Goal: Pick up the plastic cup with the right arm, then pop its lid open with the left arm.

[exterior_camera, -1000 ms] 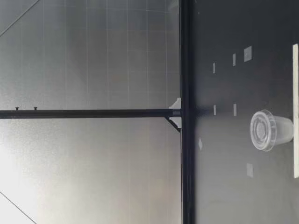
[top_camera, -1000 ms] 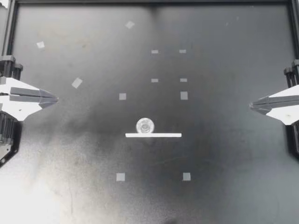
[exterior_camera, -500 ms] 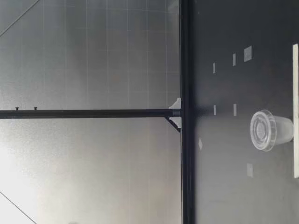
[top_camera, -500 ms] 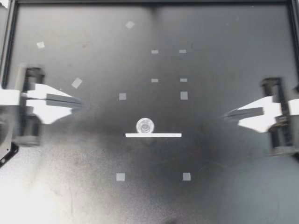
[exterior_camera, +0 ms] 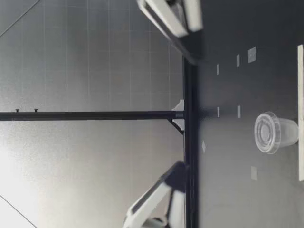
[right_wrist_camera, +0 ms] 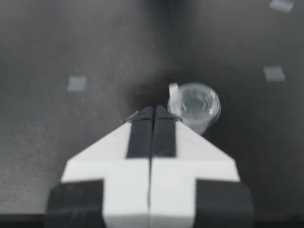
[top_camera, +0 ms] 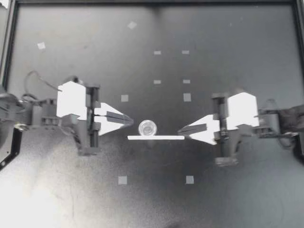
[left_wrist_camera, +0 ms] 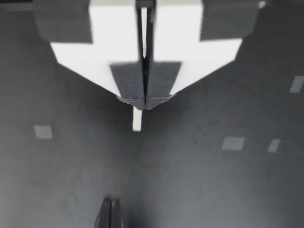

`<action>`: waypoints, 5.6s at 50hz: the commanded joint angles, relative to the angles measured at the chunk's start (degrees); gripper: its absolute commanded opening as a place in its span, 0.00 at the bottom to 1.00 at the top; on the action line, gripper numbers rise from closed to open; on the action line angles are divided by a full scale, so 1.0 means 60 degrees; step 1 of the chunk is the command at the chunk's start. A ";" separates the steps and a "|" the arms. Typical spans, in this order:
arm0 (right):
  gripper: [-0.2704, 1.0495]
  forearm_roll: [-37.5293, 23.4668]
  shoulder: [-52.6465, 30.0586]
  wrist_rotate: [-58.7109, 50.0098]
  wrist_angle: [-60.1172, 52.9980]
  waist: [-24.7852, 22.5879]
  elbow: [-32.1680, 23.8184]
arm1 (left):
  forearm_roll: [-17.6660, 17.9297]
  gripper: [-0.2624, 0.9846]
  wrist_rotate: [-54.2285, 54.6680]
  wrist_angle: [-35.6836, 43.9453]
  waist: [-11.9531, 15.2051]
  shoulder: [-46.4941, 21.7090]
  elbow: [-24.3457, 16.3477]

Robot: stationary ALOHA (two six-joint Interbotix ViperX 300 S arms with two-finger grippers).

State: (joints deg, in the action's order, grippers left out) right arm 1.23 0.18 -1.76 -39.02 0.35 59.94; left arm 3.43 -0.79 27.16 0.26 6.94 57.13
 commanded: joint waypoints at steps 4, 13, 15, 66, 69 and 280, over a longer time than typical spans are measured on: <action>0.14 0.0205 -0.0513 0.0000 -0.0117 0.0190 -0.0293 | 0.0015 0.16 -0.0015 0.0117 0.0044 -0.0337 -0.0337; 0.26 0.0220 -0.0864 -0.0029 -0.0117 0.0381 -0.0322 | 0.0015 0.16 -0.0015 0.0117 0.0190 -0.0996 -0.0513; 0.31 0.0205 -0.0937 -0.0029 -0.0117 0.0396 -0.0352 | 0.0015 0.16 -0.0029 0.0117 0.0220 -0.1084 -0.0557; 0.67 0.0439 -0.3032 -0.0249 0.0220 0.0674 -0.2007 | 0.0015 0.16 -0.0073 0.0103 0.0234 -0.2197 -0.0967; 0.67 0.0396 -0.3091 -0.0264 0.0220 0.0645 -0.2095 | 0.0015 0.16 -0.0073 0.0044 0.0234 -0.2241 -0.0996; 0.45 -0.0044 -0.2856 0.0776 -0.4980 0.0439 -0.0674 | -0.0352 0.74 0.9053 0.6782 -0.0601 -0.1626 -0.1245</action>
State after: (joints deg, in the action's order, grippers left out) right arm 0.88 -17.31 3.16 -69.43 2.64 55.46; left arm 1.49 54.05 66.09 -3.16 -5.27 51.86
